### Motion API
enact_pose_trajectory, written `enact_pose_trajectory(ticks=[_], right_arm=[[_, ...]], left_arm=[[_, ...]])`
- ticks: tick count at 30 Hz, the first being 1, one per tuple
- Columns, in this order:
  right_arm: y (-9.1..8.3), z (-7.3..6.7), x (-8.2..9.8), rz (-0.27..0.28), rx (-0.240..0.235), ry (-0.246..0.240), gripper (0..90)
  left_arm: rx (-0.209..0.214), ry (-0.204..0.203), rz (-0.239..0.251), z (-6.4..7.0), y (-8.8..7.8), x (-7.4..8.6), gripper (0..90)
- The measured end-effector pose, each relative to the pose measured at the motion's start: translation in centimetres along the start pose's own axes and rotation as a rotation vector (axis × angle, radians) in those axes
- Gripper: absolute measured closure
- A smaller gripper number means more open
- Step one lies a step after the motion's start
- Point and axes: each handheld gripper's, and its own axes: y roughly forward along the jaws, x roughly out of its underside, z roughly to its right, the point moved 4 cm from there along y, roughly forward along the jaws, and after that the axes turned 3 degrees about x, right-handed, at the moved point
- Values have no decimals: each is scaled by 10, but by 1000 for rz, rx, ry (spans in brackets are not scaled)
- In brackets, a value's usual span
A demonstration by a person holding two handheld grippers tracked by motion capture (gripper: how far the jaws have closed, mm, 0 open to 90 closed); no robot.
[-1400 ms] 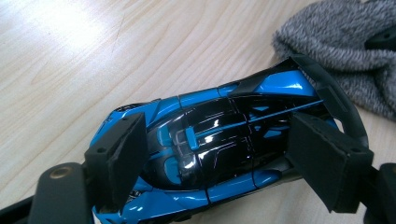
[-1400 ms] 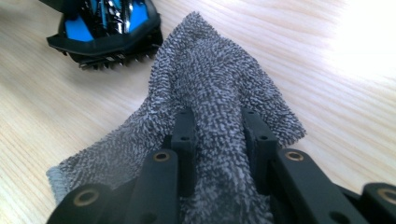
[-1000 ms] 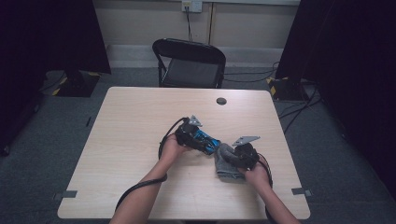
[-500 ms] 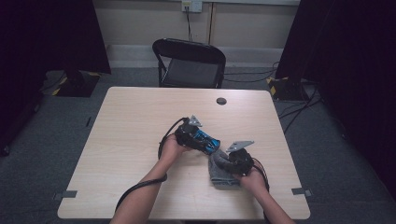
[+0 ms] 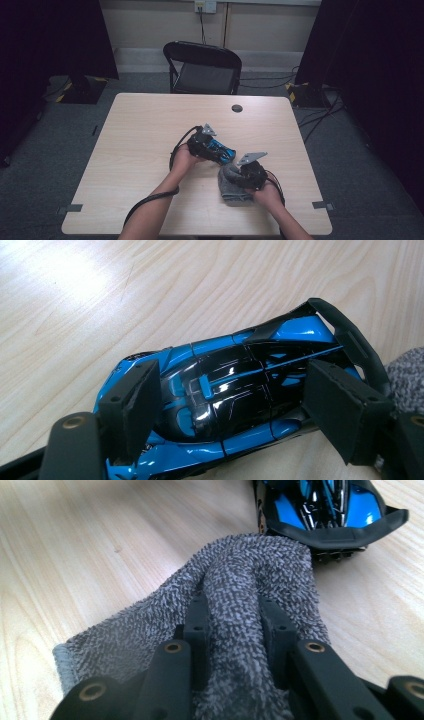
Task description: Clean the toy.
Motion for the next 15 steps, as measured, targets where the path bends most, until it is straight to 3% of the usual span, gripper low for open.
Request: enact_pose_trajectory(ticks=[9,15], right_arm=[[-5,-9,-4,18,-44,-29,706],[-13,-11,-7,25,-41,-53,706]], left_arm=[[0,-4,2,1,1,-1,237],[-2,-5,1,2,0,-1,238]])
